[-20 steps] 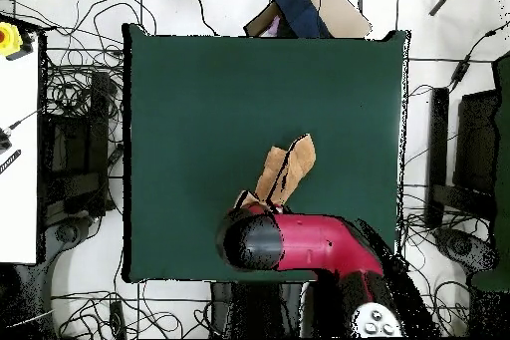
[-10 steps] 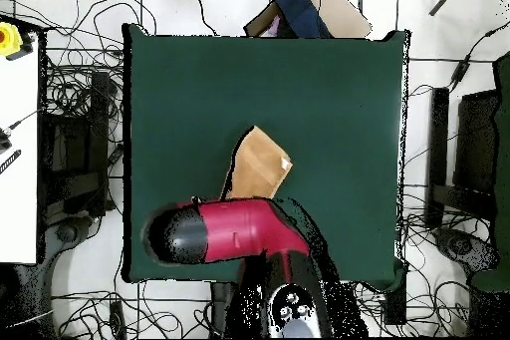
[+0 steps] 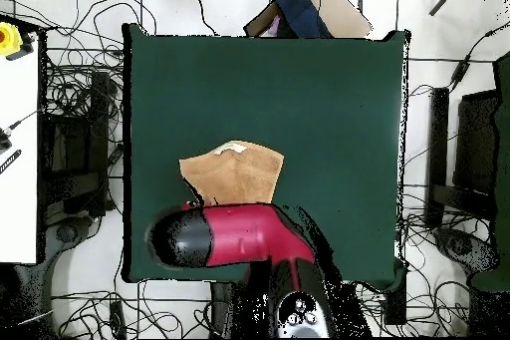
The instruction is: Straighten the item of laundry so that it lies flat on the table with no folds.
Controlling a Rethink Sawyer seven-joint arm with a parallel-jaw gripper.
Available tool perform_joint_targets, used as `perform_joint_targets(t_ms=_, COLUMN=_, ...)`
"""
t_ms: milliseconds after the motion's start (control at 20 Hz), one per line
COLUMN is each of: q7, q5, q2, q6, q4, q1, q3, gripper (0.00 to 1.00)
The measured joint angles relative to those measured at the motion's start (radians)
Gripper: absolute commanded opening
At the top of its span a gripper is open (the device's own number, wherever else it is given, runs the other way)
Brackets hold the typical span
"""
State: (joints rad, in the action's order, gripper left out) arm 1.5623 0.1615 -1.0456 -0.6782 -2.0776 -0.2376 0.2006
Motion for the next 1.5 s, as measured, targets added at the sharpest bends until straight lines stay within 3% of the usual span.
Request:
perform_joint_targets(t_ms=350, q7=0.000, q5=0.000, q2=-0.067, q6=0.098, q4=-0.124, q1=-0.229, q3=0.001, gripper=0.00)
perform_joint_targets(t_ms=400, q7=0.000, q5=0.001, q2=-0.082, q6=0.120, q4=-0.156, q1=-0.303, q3=0.002, gripper=0.00)
perform_joint_targets(t_ms=500, q7=0.000, q5=0.006, q2=-0.090, q6=0.136, q4=-0.182, q1=-0.368, q3=0.003, gripper=0.00)
perform_joint_targets(t_ms=700, q7=0.000, q5=0.018, q2=-0.092, q6=0.144, q4=-0.214, q1=-0.419, q3=0.007, gripper=0.00)
perform_joint_targets(t_ms=950, q7=0.000, q5=0.019, q2=-0.092, q6=0.144, q4=-0.228, q1=-0.389, q3=0.012, gripper=0.00)
perform_joint_targets(t_ms=1150, q7=0.000, q5=0.019, q2=-0.089, q6=0.144, q4=-0.228, q1=-0.306, q3=0.013, gripper=0.00)
perform_joint_targets(t_ms=1500, q7=0.006, q5=0.012, q2=-0.036, q6=0.144, q4=-0.185, q1=-0.061, q3=0.003, gripper=0.00)
